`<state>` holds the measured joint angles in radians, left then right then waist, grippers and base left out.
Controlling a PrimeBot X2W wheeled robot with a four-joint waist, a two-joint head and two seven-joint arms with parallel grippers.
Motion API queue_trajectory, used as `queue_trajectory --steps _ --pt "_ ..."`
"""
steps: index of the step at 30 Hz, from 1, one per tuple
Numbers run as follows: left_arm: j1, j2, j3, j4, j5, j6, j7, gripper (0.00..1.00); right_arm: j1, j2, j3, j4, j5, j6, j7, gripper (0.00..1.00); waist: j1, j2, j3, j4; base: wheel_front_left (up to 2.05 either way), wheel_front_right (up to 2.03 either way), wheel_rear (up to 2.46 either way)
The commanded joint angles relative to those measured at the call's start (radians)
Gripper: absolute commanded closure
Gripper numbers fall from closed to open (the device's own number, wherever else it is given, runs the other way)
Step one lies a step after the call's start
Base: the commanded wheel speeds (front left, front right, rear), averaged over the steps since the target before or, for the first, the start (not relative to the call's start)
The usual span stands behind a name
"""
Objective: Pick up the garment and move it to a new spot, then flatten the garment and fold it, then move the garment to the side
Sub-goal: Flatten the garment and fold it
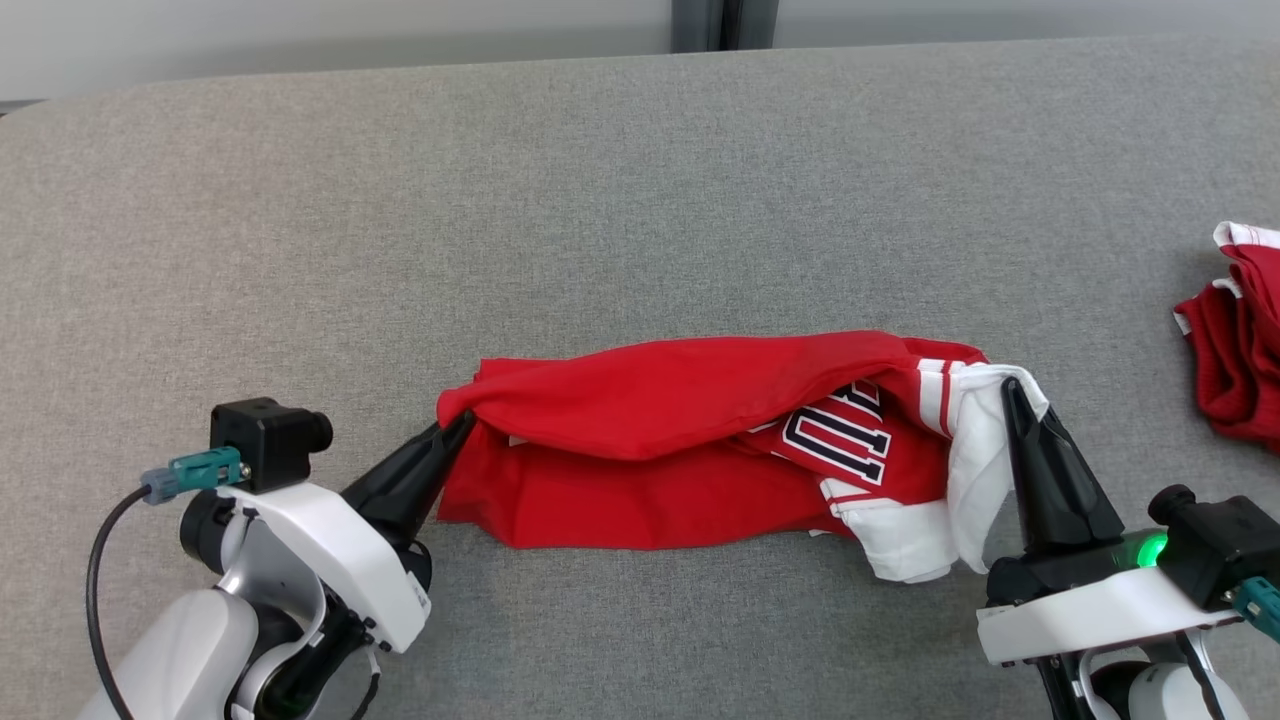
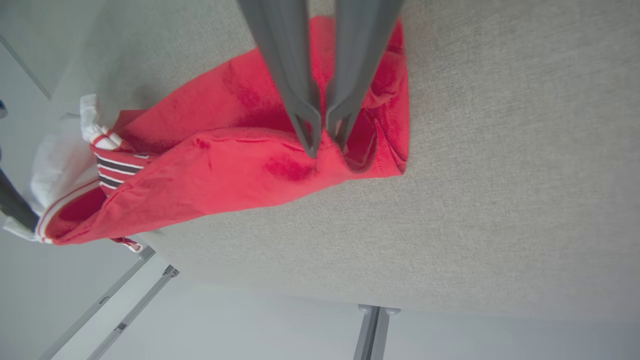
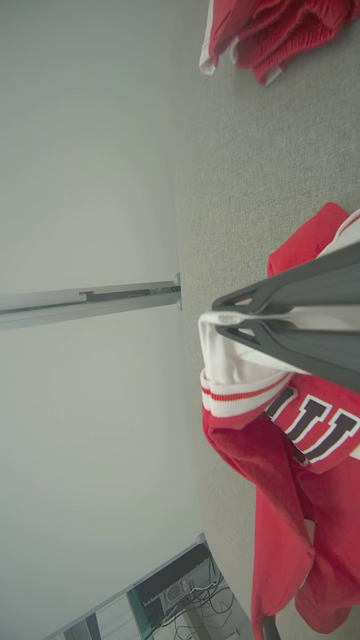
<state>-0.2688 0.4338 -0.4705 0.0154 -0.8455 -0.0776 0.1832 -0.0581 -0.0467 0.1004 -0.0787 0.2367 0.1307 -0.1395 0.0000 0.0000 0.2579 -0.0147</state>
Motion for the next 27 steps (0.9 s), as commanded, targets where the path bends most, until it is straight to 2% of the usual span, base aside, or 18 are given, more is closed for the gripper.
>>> queue_trajectory --steps 1,5,10,13,20,27 --pt "-0.019 0.009 0.004 -0.005 0.013 0.003 -0.006 1.0 -0.013 -0.005 -0.004 -0.003 -0.006 0.0 0.005 1.0 0.0 0.0 -0.002 0.001 0.0 0.0 0.0" --pt "-0.037 0.018 0.019 -0.031 0.046 0.018 -0.042 1.0 -0.018 -0.005 -0.005 -0.018 -0.016 0.0 -0.014 1.0 0.0 0.0 -0.01 0.001 0.0 0.0 0.0" --pt "-0.064 0.017 0.068 -0.086 0.1 0.071 -0.121 1.0 -0.059 -0.016 -0.012 -0.05 -0.043 0.0 -0.018 1.0 0.0 0.0 -0.027 -0.001 0.0 0.0 0.0" --pt "-0.082 0.017 0.08 -0.102 0.12 0.086 -0.141 1.0 -0.092 -0.034 -0.015 -0.062 -0.048 0.0 -0.016 1.0 0.0 0.0 -0.031 0.0 0.0 0.0 0.0" --pt "-0.223 0.031 0.138 -0.16 0.209 0.153 -0.187 1.0 -0.31 -0.144 0.007 -0.103 -0.065 0.0 0.003 1.0 0.0 0.0 -0.043 -0.003 0.0 0.0 0.0" --pt "-0.412 0.048 0.162 -0.19 0.276 0.183 -0.166 1.0 -0.57 -0.217 0.039 -0.096 -0.039 0.0 0.02 1.0 0.0 0.0 -0.066 -0.005 0.0 0.0 0.0"
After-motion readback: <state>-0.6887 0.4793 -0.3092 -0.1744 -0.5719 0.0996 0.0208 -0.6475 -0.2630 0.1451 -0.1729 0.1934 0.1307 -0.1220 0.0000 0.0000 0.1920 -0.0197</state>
